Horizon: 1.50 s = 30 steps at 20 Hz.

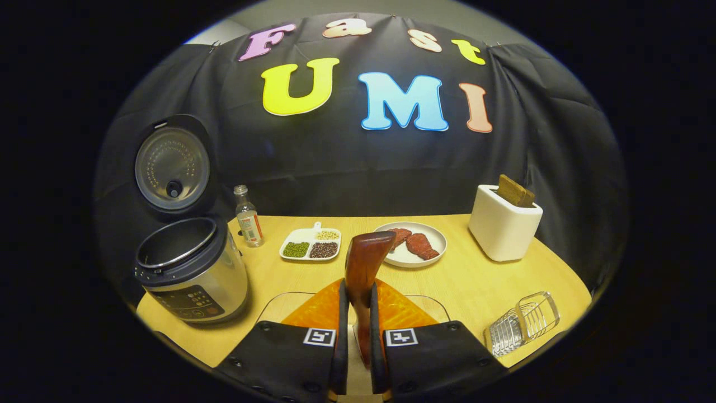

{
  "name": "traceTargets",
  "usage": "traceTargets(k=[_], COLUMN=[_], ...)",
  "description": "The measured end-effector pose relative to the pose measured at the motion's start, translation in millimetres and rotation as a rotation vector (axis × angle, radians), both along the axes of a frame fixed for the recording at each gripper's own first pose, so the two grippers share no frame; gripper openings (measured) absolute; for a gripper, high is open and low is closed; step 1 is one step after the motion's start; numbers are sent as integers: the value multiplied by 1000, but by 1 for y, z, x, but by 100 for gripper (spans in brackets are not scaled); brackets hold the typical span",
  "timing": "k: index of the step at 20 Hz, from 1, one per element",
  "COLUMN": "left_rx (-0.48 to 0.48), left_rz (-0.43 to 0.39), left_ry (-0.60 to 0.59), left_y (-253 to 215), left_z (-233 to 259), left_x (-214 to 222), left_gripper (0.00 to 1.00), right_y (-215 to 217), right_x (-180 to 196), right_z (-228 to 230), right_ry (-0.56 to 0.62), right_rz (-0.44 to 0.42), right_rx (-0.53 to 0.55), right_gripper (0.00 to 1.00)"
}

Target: Close the left gripper, press the button to open the rice cooker; take a wooden spoon from the chopstick holder with the right hand, scoop a spoonful of rice and pour it into the rice cooker, then put the wooden spoon back into the chopstick holder.

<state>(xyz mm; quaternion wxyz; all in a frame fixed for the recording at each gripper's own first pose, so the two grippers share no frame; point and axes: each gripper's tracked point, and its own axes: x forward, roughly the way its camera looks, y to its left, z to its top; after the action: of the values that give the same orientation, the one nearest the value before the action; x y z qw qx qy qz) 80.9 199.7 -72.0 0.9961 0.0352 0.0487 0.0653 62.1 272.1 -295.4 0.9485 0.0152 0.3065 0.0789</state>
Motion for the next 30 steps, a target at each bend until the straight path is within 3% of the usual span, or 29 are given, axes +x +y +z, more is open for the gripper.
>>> traceTargets(k=[11,17,21,25,27,30], left_rx=[-15,-21,-19,-21,-22,-10], left_rz=[-12,-19,-27,-31,-33,-32], left_ry=[3,-6,-18,-33,-31,-33], left_y=[-17,-30,-41,-51,-54,-52], left_z=[0,10,15,19,18,16], left_x=[-5,-7,-6,-5,-4,-6], left_gripper=[87,88,88,87,87,88], right_y=[32,-4,-35,-42,-37,-17], right_x=[-20,-18,-7,6,14,27], right_z=[-3,-14,-3,18,33,57], right_ry=[202,308,317,307,294,271], right_rz=[-97,-257,-337,-355,-343,-307], right_rx=[454,687,817,904,942,988], right_gripper=[19,18,18,18,14,18])
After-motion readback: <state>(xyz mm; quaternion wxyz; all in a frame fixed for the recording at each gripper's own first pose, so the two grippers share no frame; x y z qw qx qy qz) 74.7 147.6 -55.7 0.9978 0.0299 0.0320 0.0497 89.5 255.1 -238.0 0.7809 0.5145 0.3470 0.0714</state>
